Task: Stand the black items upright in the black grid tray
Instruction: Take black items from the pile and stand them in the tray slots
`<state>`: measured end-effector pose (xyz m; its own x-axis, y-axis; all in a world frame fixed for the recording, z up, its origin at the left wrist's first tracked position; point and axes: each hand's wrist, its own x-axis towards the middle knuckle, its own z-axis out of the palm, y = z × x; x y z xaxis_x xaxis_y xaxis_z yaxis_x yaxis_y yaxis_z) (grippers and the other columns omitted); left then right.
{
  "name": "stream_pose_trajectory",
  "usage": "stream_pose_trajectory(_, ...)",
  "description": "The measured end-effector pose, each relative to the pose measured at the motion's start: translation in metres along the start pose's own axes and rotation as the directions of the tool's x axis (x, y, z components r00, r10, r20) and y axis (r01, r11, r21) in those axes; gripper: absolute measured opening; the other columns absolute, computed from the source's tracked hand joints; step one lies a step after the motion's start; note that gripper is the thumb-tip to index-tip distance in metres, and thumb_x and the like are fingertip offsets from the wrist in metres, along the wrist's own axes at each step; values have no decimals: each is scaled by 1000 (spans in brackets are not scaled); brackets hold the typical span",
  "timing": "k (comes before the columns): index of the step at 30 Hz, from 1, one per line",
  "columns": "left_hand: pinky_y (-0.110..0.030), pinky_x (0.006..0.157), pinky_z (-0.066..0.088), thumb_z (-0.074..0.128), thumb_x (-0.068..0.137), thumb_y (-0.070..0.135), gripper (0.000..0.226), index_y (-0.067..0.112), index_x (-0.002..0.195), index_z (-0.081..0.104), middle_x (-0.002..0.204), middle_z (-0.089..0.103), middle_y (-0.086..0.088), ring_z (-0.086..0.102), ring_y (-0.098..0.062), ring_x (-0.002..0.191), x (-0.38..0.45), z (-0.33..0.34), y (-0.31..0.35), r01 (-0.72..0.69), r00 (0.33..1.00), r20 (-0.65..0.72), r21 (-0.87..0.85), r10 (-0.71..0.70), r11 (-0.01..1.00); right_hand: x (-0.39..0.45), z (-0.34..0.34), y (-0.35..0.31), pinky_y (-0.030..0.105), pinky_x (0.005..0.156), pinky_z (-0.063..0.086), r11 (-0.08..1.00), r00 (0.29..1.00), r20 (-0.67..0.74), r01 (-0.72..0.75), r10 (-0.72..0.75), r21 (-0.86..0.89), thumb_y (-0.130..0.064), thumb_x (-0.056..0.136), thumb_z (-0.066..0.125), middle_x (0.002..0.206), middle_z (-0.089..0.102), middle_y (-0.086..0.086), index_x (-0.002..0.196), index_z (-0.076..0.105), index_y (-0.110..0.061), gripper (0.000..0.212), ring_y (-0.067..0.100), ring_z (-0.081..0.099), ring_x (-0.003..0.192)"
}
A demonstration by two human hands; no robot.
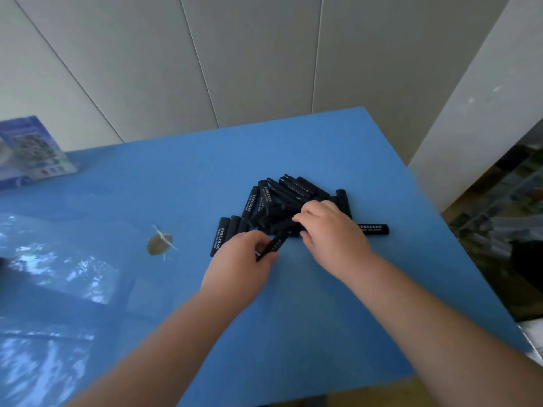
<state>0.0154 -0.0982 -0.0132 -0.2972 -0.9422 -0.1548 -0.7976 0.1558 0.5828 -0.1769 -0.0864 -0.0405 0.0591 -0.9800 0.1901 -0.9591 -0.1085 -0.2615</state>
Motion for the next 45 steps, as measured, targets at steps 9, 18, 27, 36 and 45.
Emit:
stream_pose_trajectory(9, -25, 61, 49, 71, 86, 33, 11, 35, 95, 63, 80, 65, 15, 63, -3, 67, -5, -7, 9, 128, 990, -12, -352, -141, 927, 2, 0, 5, 28, 66, 48, 998, 999, -37, 11, -14, -61, -16, 87, 66, 89, 57, -6, 87, 71, -16, 5, 18, 51, 92)
stream_pose_trajectory(18, -19, 73, 57, 67, 89, 10, 15, 23, 96, 70, 83, 74, 5, 72, -12, 80, -12, -5, 25, 192, 980, 84, -622, -179, 759, -42, -52, 7, 17, 69, 48, 686, 920, 4, -296, 393, 665, -22, 85, 72, 81, 69, -11, 86, 68, -25, 4, 1, 60, 69)
stream_pose_trajectory(27, -31, 84, 58, 66, 90, 0, 11, 2, 101, 65, 87, 64, -11, 70, -16, 81, -29, -1, 37, 250, 967, 177, -811, -185, 528, -55, -56, 0, 22, 60, 51, 328, 869, 173, -350, 464, 877, -23, 93, 67, 90, 76, -4, 96, 73, -22, 6, 5, 65, 76)
stream_pose_trajectory(36, -28, 69, 58, 62, 95, 7, 10, 7, 105, 60, 77, 72, -2, 73, -22, 84, -68, -28, -5, 257, 944, 132, -870, -304, 420, -43, -40, -55, 23, 62, 55, 273, 929, 234, -314, 288, 909, -25, 94, 68, 90, 76, -6, 98, 75, -25, 8, 8, 68, 75)
stream_pose_trajectory(45, -24, 68, 56, 64, 92, 2, 21, 12, 110, 65, 93, 75, -10, 73, -18, 84, -126, -68, -77, 206, 918, 33, -891, -395, 404, -27, -22, -152, 25, 74, 56, 367, 938, 346, -328, 20, 870, -17, 96, 66, 96, 77, -9, 106, 73, -26, 15, 15, 70, 73)
